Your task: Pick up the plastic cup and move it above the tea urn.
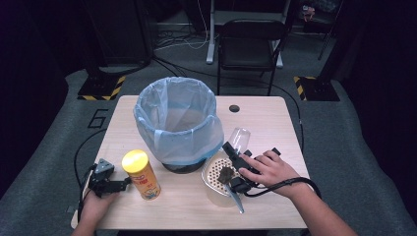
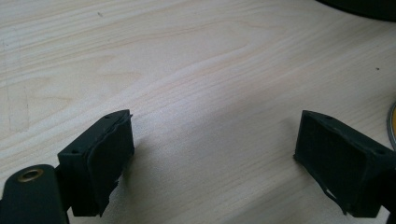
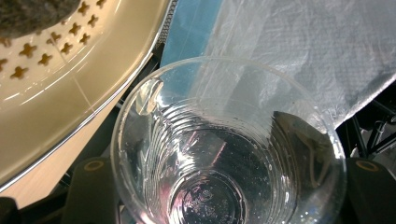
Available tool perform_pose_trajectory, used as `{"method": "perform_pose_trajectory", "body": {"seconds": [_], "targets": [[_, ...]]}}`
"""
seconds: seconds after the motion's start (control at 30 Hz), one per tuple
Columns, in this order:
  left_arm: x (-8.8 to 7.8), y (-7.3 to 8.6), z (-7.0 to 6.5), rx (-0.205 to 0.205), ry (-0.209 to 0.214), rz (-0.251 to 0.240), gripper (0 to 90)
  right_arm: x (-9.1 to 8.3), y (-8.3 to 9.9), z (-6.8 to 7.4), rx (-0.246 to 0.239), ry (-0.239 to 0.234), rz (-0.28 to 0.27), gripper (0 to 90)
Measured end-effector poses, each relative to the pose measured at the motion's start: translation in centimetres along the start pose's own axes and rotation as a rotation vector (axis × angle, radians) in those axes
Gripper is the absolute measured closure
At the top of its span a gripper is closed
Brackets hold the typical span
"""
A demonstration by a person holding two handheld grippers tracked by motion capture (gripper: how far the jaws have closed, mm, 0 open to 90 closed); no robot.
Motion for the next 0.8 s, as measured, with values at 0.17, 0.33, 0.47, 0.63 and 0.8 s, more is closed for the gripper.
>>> {"method": "perform_pose_trajectory", "body": {"seconds": [0.17, 0.33, 0.47, 0.63, 0.8], "targets": [[0.0, 0.0, 0.0, 0.000, 0.000, 0.000, 11.3, -0.2, 0.1, -1.4, 0.167, 0.029, -0.030, 33.7], [0.0, 0.0, 0.0, -0.002, 0.001, 0.002, 11.3, -0.2, 0.9, -1.8, 0.511, -0.003, -0.057, 33.7], [0.0, 0.0, 0.0, -0.002, 0.001, 0.002, 11.3, -0.6, 2.5, -3.4, 1.116, -0.017, -0.161, 33.7], [0.0, 0.0, 0.0, -0.002, 0.001, 0.002, 11.3, -0.8, 3.7, -4.0, 1.589, -0.097, -0.310, 33.7], [0.0, 0.1, -0.1, -0.005, 0.005, 0.009, 11.1, -0.3, 5.1, -3.8, 1.947, -0.179, -0.445, 33.8]]}}
Point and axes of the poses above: each handheld gripper's, and its own axes: x roughly forward along the jaws, y roughly out of its underside, z roughly to its left, the point moved 10 cm from there along x, roughly forward along the jaws, and after that the axes turned 1 degree about -x, right-handed, at the moved point
